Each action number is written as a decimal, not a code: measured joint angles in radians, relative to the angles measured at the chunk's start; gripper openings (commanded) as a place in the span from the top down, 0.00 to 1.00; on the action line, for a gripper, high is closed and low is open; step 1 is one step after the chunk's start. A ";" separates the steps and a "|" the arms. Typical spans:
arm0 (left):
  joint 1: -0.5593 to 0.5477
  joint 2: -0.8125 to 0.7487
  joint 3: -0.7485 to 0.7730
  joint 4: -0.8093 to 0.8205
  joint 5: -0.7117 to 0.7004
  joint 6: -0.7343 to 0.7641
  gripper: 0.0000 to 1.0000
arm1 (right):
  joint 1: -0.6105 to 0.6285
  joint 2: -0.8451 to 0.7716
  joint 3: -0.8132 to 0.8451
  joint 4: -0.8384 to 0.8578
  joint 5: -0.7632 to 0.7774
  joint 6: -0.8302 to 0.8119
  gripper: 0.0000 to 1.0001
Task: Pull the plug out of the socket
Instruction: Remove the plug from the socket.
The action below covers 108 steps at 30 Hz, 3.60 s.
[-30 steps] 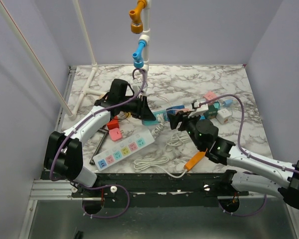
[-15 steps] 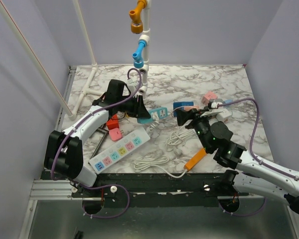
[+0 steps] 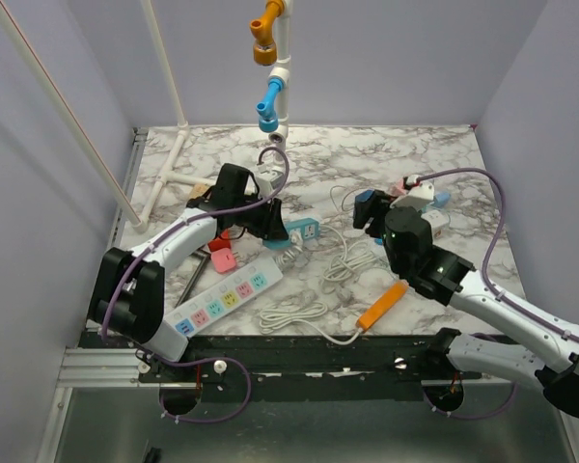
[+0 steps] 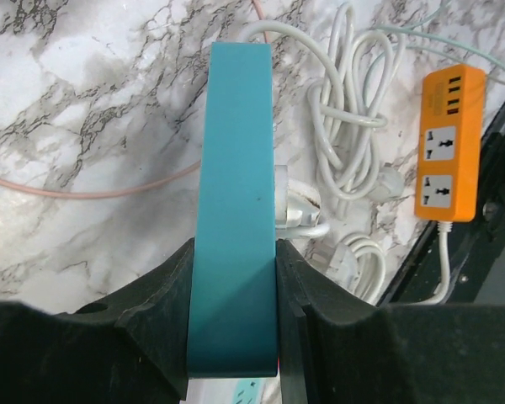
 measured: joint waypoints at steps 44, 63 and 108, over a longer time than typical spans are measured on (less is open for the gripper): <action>-0.517 -0.460 -0.009 -0.042 -0.068 0.363 0.01 | -0.210 0.186 0.179 -0.208 -0.820 0.315 0.94; -0.520 -0.366 -0.038 0.146 -0.337 0.311 0.01 | -0.223 0.068 0.079 -0.113 -0.908 0.252 0.94; -0.492 -0.401 -0.075 0.190 -0.341 0.396 0.95 | -0.169 0.000 -0.064 0.149 -1.046 0.367 0.38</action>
